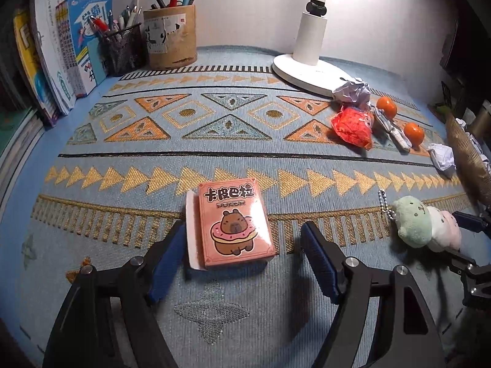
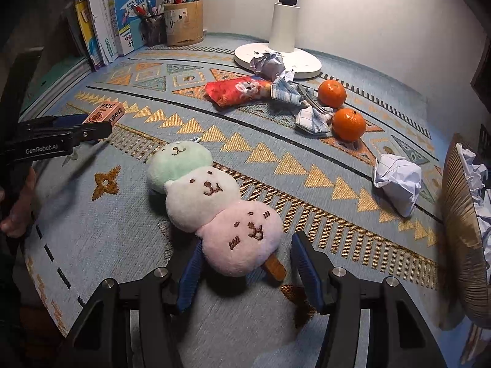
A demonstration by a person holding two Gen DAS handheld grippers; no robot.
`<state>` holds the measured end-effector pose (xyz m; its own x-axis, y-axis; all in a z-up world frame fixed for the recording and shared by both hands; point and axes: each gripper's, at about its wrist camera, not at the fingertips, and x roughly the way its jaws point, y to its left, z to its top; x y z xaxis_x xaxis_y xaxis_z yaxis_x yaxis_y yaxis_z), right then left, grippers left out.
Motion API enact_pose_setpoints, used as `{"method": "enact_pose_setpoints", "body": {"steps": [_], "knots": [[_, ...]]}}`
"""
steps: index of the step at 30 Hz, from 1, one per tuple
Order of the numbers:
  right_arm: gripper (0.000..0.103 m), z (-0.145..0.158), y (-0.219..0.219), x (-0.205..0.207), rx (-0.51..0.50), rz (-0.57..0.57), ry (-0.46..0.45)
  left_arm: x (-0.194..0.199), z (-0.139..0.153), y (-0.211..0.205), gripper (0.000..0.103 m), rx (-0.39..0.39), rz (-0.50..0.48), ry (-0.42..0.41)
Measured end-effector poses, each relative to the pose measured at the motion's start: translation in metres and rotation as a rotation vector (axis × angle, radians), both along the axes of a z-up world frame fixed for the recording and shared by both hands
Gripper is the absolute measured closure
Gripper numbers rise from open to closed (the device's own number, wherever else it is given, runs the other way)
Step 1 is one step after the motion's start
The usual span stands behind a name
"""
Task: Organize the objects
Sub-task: 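Close the left tool on the pink box while the right tool lifts the plush stack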
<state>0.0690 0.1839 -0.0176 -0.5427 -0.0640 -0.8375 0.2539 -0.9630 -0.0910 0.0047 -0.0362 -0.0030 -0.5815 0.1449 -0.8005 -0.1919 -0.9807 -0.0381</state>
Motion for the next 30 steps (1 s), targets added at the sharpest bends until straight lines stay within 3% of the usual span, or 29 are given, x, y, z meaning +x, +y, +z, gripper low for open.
{"method": "enact_pose_setpoints", "body": {"steps": [3,4,7,17,18,20,21,27,30], "knots": [[0.032,0.009,0.004,0.009,-0.024,0.047,0.040,0.000,0.001,0.007,0.050,-0.034,-0.004,0.008],[0.028,0.013,0.006,0.010,-0.045,0.062,0.050,0.000,0.002,0.006,0.062,-0.029,-0.008,0.010],[0.020,0.020,0.008,0.003,-0.070,0.102,0.073,0.001,0.003,0.004,0.065,-0.013,-0.014,0.013],[0.020,-0.002,-0.012,-0.034,-0.091,0.293,-0.009,0.014,0.004,0.005,0.065,0.009,-0.074,0.020],[0.021,-0.002,-0.014,-0.034,-0.092,0.297,-0.007,0.014,0.004,0.005,0.065,0.011,-0.076,0.020],[0.039,-0.004,-0.016,-0.033,-0.108,0.301,-0.024,0.015,0.005,0.006,0.065,0.023,-0.083,0.018],[0.043,-0.004,-0.016,-0.032,-0.103,0.291,-0.021,0.016,0.005,0.007,0.065,0.032,-0.088,0.017],[0.055,0.004,-0.004,-0.006,-0.180,0.184,0.012,0.025,0.011,0.022,0.065,0.069,-0.121,0.025],[0.055,0.015,0.004,0.009,-0.168,0.099,0.044,0.031,0.020,0.041,0.065,0.080,-0.157,0.046]]}}
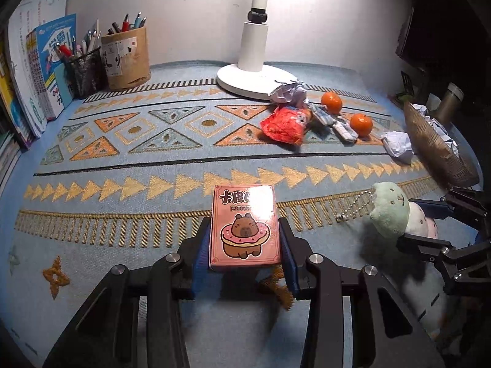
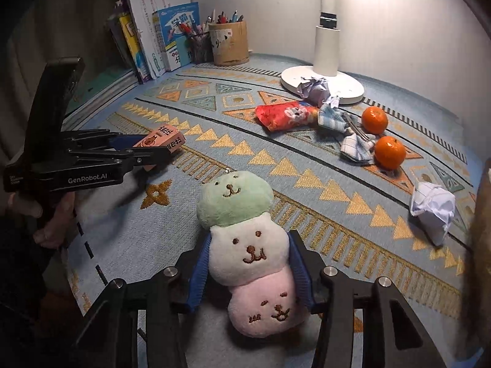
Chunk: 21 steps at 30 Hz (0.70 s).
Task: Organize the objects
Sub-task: 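Close the left tool on the pink box while the right tool lifts the plush stack, then carry the pink box and plush stack into the glass bowl and open both tools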
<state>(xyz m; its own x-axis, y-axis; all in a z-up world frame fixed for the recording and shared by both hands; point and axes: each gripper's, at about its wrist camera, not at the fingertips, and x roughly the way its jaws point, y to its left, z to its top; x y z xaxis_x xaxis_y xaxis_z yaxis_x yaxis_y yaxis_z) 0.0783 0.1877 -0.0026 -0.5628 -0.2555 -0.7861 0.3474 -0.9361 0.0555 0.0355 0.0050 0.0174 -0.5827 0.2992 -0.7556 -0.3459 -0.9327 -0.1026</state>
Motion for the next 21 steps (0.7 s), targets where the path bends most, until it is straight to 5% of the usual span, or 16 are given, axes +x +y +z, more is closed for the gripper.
{"method": "enact_pose_setpoints", "body": {"steps": [8,15,21], "knots": [[0.056,0.074,0.071,0.038,-0.070,-0.276,0.174,0.007,0.051,0.081,0.065,0.094,-0.113,0.104],[0.055,0.146,0.191,0.070,-0.040,-0.715,0.366,-0.005,0.113,0.192,0.065,0.241,-0.290,0.169],[0.055,0.139,0.275,0.068,-0.117,-0.916,0.298,-0.012,0.116,0.288,0.065,0.274,-0.415,0.129]]}}
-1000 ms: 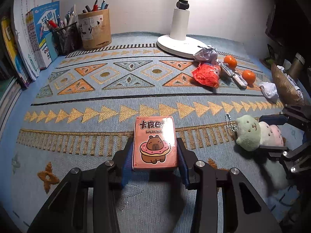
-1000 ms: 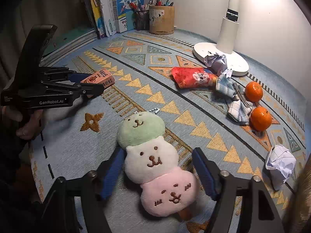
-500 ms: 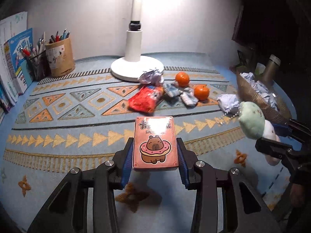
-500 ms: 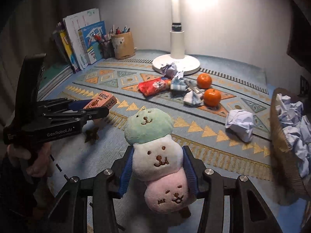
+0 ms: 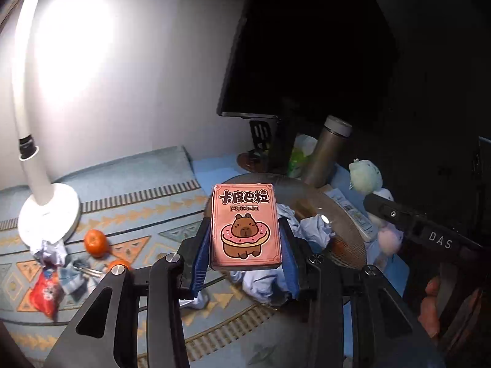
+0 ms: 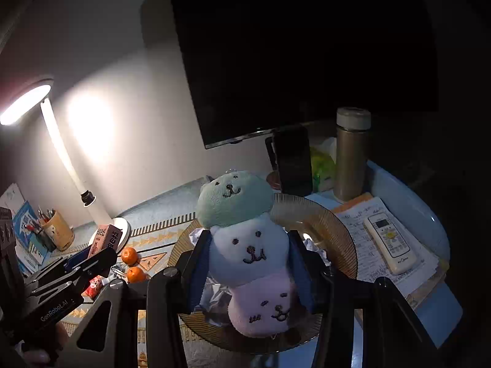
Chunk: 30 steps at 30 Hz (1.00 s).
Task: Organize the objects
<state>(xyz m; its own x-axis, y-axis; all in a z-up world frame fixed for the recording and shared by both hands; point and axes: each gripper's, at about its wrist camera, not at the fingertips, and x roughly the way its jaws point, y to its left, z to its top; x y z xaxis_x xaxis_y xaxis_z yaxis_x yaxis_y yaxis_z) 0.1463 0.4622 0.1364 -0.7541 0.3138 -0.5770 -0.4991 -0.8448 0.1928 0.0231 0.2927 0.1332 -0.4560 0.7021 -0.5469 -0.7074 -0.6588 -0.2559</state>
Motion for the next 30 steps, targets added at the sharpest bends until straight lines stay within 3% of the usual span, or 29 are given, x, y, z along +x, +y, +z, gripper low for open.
{"method": "enact_pose_setpoints", "body": {"steps": [5,8,9,13,17,21,26,30], "knots": [[0.055,-0.029,0.034,0.004,-0.100,-0.057,-0.028,0.001,-0.015,0.054,0.065,-0.019,-0.069,-0.024],[0.052,-0.044,0.051,-0.001,-0.163,-0.048,-0.037,-0.006,-0.026,0.072,0.044,-0.030,-0.088,-0.060],[0.047,-0.048,0.055,-0.002,-0.187,-0.039,-0.033,-0.008,-0.028,0.073,0.028,-0.033,-0.077,-0.062],[0.044,-0.054,0.060,0.001,-0.183,-0.039,-0.031,-0.012,-0.032,0.062,0.025,-0.005,-0.067,-0.084],[0.044,-0.047,0.049,0.006,-0.174,-0.011,-0.008,-0.011,-0.023,0.028,0.025,0.031,-0.035,-0.076],[0.044,-0.027,0.014,0.004,-0.108,0.068,0.022,-0.001,-0.006,-0.026,0.025,0.053,0.069,-0.018],[0.044,-0.005,-0.052,-0.004,-0.036,0.230,0.058,0.022,0.010,-0.114,0.025,-0.001,0.274,0.083],[0.044,-0.012,-0.108,-0.018,-0.014,0.348,0.050,0.031,-0.007,-0.179,0.024,-0.060,0.435,0.082]]}}
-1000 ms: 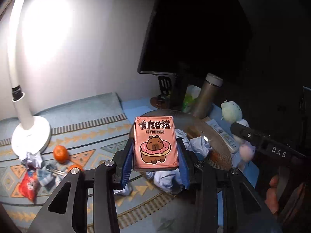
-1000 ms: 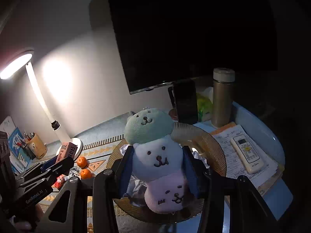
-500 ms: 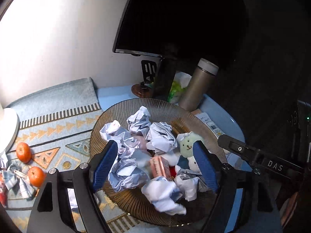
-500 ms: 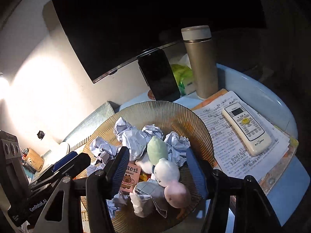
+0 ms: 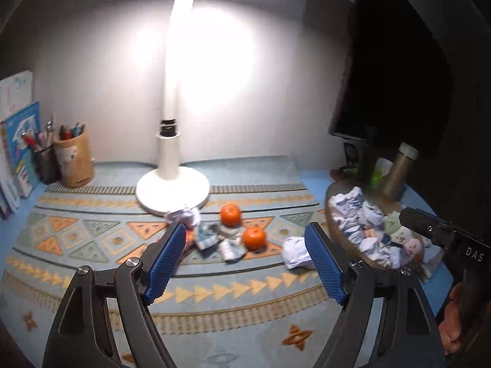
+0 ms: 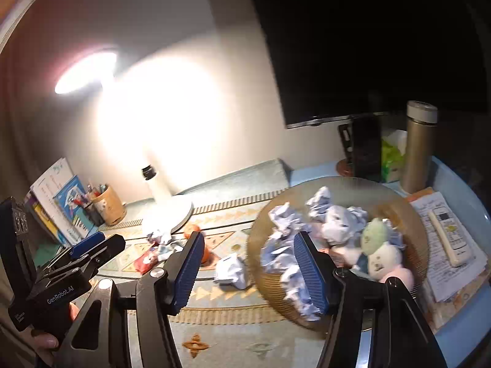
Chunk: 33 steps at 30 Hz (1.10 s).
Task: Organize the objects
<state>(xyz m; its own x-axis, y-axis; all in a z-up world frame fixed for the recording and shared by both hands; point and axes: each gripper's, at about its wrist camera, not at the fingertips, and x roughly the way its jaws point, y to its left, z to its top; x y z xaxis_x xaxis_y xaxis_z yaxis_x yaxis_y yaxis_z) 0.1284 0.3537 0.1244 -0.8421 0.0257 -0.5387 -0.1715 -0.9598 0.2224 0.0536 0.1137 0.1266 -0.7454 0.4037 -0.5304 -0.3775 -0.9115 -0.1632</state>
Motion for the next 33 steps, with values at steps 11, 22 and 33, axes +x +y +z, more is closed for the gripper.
{"method": "enact_pose_setpoints", "body": {"steps": [11,22,33], "knots": [[0.044,-0.122,-0.088,-0.060,0.069,0.146,-0.211,-0.023,-0.103,-0.085,0.025,-0.012,0.208,-0.178],[0.044,-0.128,-0.079,-0.067,0.043,0.132,-0.226,-0.022,-0.104,-0.073,0.025,-0.060,0.187,-0.164],[0.044,-0.089,-0.082,-0.129,0.087,0.145,-0.271,-0.080,-0.073,-0.044,0.024,-0.261,0.015,-0.121]]}}
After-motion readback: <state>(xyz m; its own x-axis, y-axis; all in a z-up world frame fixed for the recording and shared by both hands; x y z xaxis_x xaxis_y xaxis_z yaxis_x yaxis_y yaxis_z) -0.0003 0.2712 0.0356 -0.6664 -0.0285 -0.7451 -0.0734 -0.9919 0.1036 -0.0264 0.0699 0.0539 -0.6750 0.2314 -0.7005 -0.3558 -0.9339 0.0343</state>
